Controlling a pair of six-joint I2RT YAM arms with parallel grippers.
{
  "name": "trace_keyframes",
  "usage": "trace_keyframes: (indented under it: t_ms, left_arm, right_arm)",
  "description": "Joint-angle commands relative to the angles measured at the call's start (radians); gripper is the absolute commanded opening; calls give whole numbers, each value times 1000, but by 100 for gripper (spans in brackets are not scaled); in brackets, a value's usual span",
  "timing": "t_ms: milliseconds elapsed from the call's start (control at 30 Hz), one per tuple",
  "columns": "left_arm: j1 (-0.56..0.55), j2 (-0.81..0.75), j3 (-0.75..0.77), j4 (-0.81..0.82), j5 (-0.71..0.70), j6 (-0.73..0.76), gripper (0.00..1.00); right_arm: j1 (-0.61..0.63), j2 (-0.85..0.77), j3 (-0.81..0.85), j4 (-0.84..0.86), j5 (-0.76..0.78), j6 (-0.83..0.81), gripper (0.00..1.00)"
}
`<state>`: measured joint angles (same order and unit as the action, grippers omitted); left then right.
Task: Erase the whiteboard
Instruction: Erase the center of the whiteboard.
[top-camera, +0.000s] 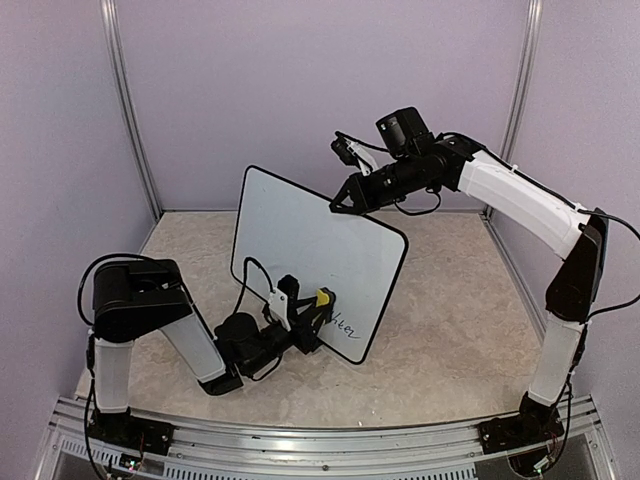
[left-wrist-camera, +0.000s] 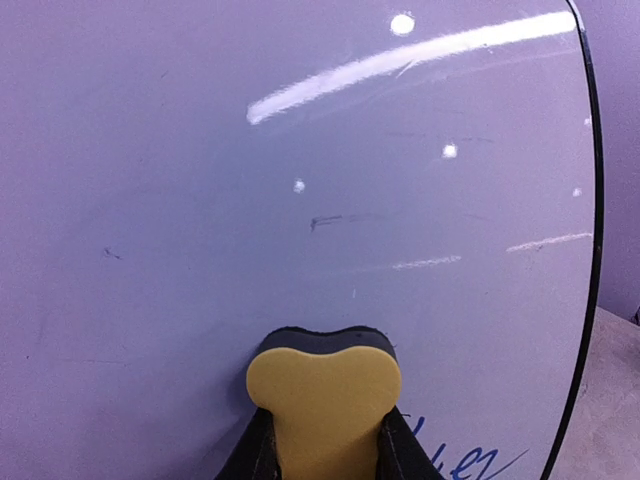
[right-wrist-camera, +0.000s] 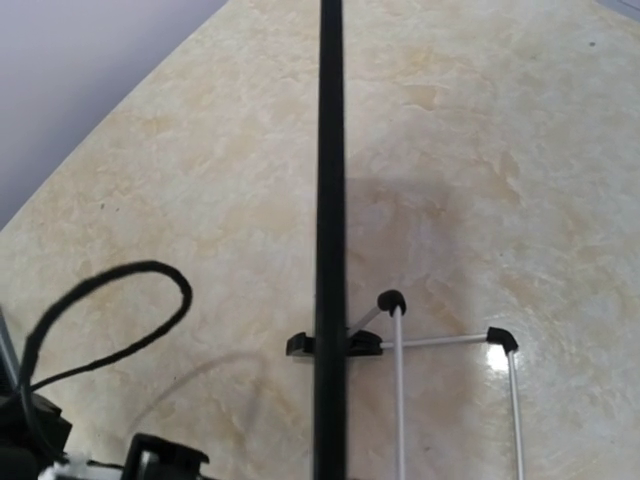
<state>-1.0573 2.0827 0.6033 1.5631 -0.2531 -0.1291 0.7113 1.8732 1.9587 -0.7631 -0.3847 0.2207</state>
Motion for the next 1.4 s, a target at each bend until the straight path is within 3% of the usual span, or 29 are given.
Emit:
trace_keyframes:
  t_ms: [0,400,1033,1233,1367]
  left_arm:
    - [-29,46,33,-74,106,-17,12]
    - [145,10,-61,-40,14,-13,12]
    - [-28,25,-21,-87,35,-66,11]
    - [-31,46,-16,-50,-41,-50,11]
    - [27,38,-81,25,-82,-76,11]
  right_arm:
    - [75,56,-38,-132,-198,-60,0]
    - [70,66,-8,-159,-180,-69,0]
    - [66,96,18,-145,-247,-20,0]
    - [65,96,17,-143,-239,-16,0]
    - [66,96,12,-143,-235,-15,0]
